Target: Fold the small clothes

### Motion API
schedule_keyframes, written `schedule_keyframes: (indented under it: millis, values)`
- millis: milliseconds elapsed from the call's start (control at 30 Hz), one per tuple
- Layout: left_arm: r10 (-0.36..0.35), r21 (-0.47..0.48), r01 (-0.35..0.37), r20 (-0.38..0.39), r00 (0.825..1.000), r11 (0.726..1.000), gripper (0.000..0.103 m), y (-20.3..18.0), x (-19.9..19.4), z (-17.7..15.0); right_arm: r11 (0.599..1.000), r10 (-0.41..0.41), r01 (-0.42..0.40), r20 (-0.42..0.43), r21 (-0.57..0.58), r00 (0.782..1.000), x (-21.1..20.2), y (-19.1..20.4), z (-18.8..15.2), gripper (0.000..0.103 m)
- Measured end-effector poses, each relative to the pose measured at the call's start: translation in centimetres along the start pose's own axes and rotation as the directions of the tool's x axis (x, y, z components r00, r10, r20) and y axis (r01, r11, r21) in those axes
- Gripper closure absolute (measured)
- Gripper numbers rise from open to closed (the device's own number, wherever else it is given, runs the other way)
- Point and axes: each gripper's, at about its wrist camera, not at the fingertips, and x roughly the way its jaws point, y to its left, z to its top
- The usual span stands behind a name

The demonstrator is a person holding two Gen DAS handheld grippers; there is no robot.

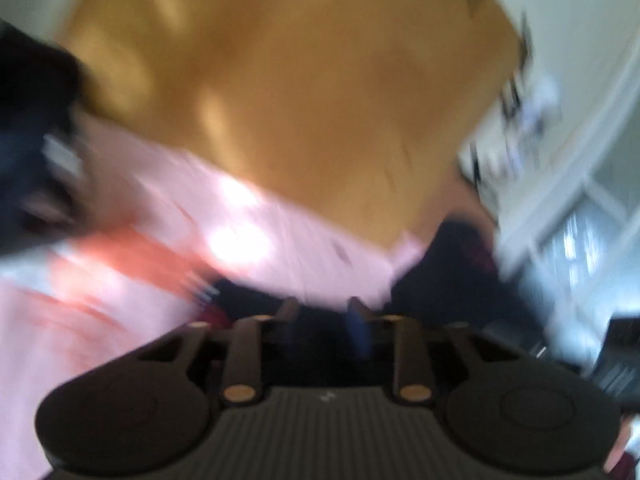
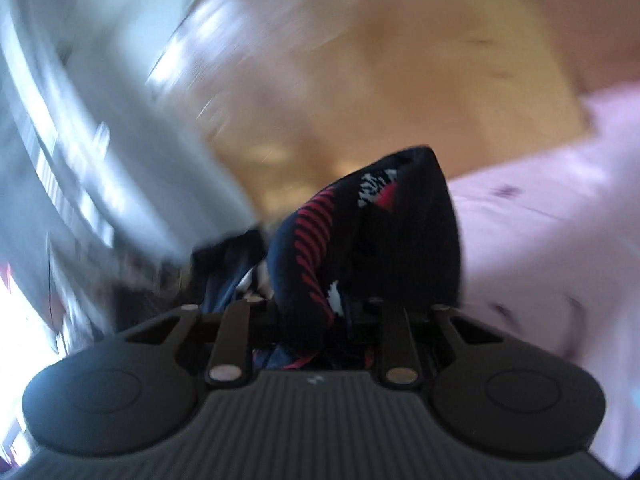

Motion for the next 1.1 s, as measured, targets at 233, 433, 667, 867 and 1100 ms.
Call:
schedule_keyframes:
  millis: [233, 433, 667, 867, 1100]
  values:
    - [0.121, -0.075, -0.114, 0.1, 0.988, 0.991, 0.061, 3.9, -6.3, 1.3, 0.948, -0.083, 0.008, -0.224, -0.317, 0.971, 14.5, 7.0, -5.4, 0.059]
    - [0.081, 0.001, -0.081, 0.009, 0.997, 0.997, 0.035, 2.1, -1.5, 0.5, 0.95, 0.035, -0.108, -0.247, -0.292, 0.968, 11.0, 7.9, -4.9, 0.032]
    - [0.23, 0.155, -0.209, -0.131, 0.964, 0.966, 0.002, 1.6, 3.4, -0.8, 0.991, -0.048, 0.046, -0.011, -0.129, 0.999, 2.2, 2.2, -3.5, 0.03]
    - [0.059, -0.055, -0.075, -0.244, 0.968, 0.996, 0.0, 5.5, 3.9, -2.4, 0.974, -0.088, 0.104, -0.087, 0.199, 0.992, 3.6, -4.5, -5.8, 0.023]
    - [0.054, -0.012, -0.059, -0.236, 0.97, 0.998, 0.0, 4.3, 4.7, -3.2, 0.957, 0.015, 0.006, -0.071, 0.291, 0.997, 7.0, -5.2, -6.3, 0.012]
